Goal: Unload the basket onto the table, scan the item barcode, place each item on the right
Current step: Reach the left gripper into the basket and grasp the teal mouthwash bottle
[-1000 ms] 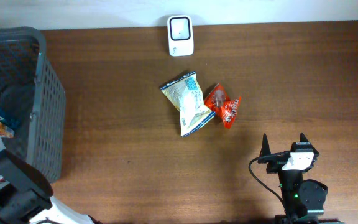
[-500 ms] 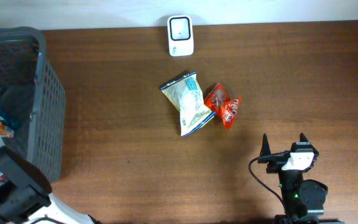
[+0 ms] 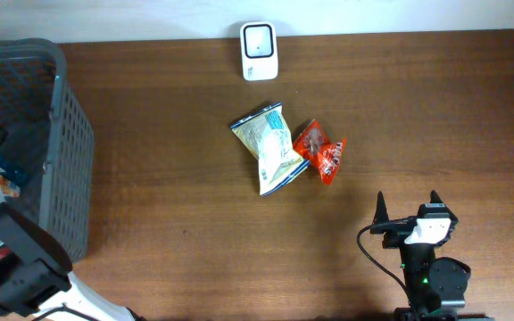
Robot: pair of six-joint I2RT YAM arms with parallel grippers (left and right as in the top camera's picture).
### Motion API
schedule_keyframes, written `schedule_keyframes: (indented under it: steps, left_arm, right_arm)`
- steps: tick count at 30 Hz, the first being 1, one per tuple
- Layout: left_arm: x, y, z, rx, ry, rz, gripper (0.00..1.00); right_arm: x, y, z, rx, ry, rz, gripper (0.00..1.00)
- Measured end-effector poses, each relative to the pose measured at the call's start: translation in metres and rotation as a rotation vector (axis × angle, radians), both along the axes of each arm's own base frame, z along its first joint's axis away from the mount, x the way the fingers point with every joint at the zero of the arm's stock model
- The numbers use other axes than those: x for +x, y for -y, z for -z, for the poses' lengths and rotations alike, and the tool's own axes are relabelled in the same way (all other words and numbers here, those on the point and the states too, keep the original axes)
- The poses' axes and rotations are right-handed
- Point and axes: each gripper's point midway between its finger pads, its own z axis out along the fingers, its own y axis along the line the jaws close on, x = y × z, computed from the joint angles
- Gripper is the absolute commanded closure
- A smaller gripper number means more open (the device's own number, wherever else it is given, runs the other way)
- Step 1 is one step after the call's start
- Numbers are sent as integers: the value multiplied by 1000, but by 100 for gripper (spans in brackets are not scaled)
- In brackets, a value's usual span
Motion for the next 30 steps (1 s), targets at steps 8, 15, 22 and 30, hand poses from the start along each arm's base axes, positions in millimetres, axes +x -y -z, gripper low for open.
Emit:
schedule_keyframes:
  steps: [8,15,22,30]
  left_arm:
    - [0,-1,-6,13,10,-4,73]
    - [-1,3,-10,1,16,5,82]
    - [1,9,-39,12,88,29,86]
    - [16,46,-142,-9,404,159,87]
  right_arm:
    - [0,0,0,0,0,0,2]
    - [0,0,0,0,0,0,2]
    - [0,0,0,0,0,0,2]
    - [0,0,0,1,0,0,2]
